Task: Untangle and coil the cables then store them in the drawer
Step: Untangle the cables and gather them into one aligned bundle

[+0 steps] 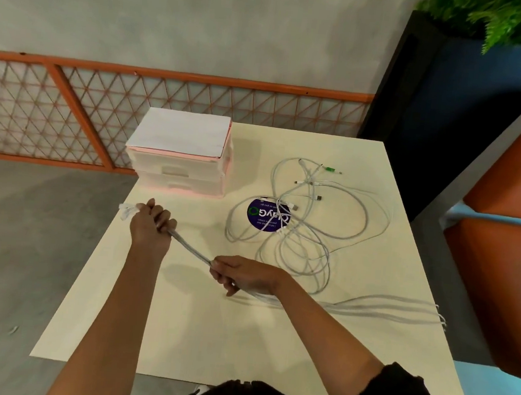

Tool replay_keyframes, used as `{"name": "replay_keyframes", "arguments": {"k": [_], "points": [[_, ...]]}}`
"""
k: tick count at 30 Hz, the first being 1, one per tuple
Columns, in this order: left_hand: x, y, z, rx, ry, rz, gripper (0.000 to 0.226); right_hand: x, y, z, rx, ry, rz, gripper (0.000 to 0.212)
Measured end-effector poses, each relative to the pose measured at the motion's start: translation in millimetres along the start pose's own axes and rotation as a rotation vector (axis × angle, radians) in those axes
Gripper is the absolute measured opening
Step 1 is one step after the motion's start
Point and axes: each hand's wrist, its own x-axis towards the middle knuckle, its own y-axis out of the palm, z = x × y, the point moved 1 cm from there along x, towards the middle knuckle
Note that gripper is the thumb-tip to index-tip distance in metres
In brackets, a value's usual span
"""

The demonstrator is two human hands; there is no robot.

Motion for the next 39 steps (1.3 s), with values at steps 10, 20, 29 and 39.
{"name": "replay_keyframes", "arguments": {"k": [10,20,29,39], "points": [[-3,1,-5,0.174,0.146,-0.136,0.039,2,-1,-7,0.023,0.157,0.183,0.031],[-14,8,-6,0.281,0.113,0.02,0.044,28,-41,-61,-0.592,0.375,-0.781,0.039],[-11,-6,-14,0.312,0.081,0.057,0.043,25,-52,-69,-0.617,0.544,-0.699,0.033],[-5,5,-11,0.355,0.082,0.061,0.042,20,-114,-45,-0.594,0.674,-0.647,0.032]]}}
